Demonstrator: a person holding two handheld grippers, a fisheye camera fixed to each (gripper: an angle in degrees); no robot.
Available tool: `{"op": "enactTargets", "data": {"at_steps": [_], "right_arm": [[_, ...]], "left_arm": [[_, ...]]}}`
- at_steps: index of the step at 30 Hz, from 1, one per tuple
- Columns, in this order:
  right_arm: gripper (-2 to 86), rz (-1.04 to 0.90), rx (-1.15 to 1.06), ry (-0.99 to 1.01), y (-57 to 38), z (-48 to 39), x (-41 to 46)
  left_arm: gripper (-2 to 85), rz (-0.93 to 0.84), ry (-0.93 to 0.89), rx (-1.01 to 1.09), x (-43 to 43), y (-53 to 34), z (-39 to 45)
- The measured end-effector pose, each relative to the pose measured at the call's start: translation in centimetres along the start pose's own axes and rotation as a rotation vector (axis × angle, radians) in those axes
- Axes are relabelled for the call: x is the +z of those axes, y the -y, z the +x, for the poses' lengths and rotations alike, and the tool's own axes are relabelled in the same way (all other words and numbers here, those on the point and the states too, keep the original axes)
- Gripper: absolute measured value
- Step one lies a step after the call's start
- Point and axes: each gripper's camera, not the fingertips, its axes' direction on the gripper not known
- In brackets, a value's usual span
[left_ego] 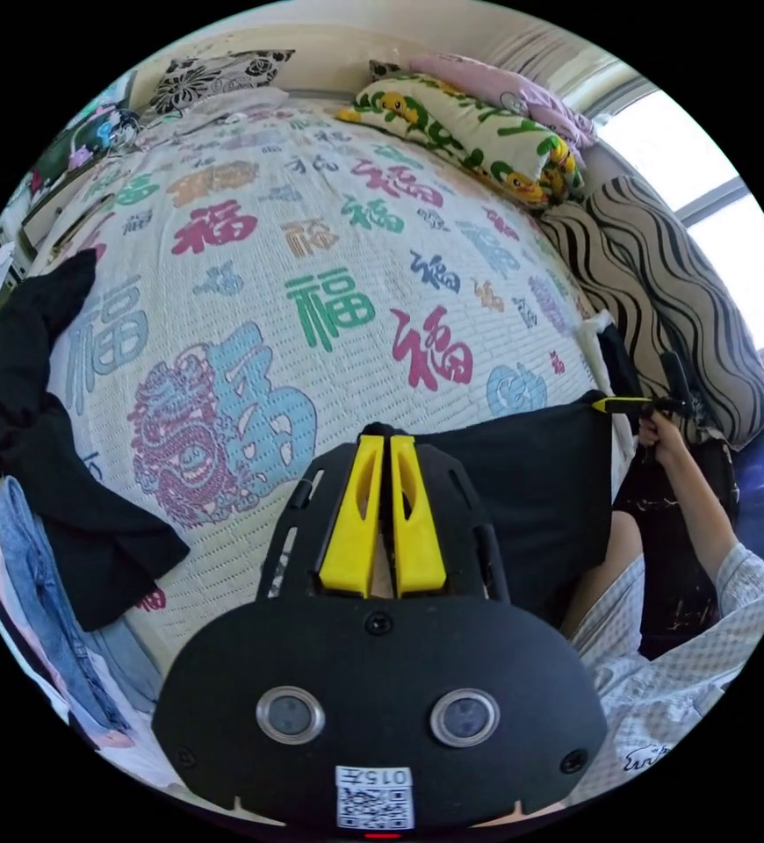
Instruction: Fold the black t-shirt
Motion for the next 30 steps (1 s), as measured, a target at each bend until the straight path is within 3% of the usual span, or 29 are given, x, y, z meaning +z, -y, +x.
{"op": "enactTargets", "data": {"at_steps": [6, 11, 19, 25, 30], "right_arm": [[-0.6, 0.038, 0.013, -0.055, 2.1, 1.0, -0.9], [2.5, -0.083, -0.001, -0.041, 2.0, 2.3, 0.5], [11.6, 0.04, 0.071, 0.093, -8.3, 5.3, -1.9], [12.9, 0.0, 0.19, 0.137, -16.0, 5.7, 1.5], [10.0, -0.035, 0.232, 0.205, -18.4, 4.7, 5.2]], "left_arm": [[0.7, -0.014, 0.051, 0.02, -0.2, 2.5, -0.4], [3.7, -0.094, -0.004, -0.053, 1.5, 1.8, -2.0], [11.5, -0.031, -0.018, -0.138, -2.6, -8.8, -3.2], [11.8, -0.113, -0.142, -0.147, -0.9, -16.6, -0.2], [8.6, -0.167, -0.114, -0.185, 1.6, -20.0, 1.3]]}}
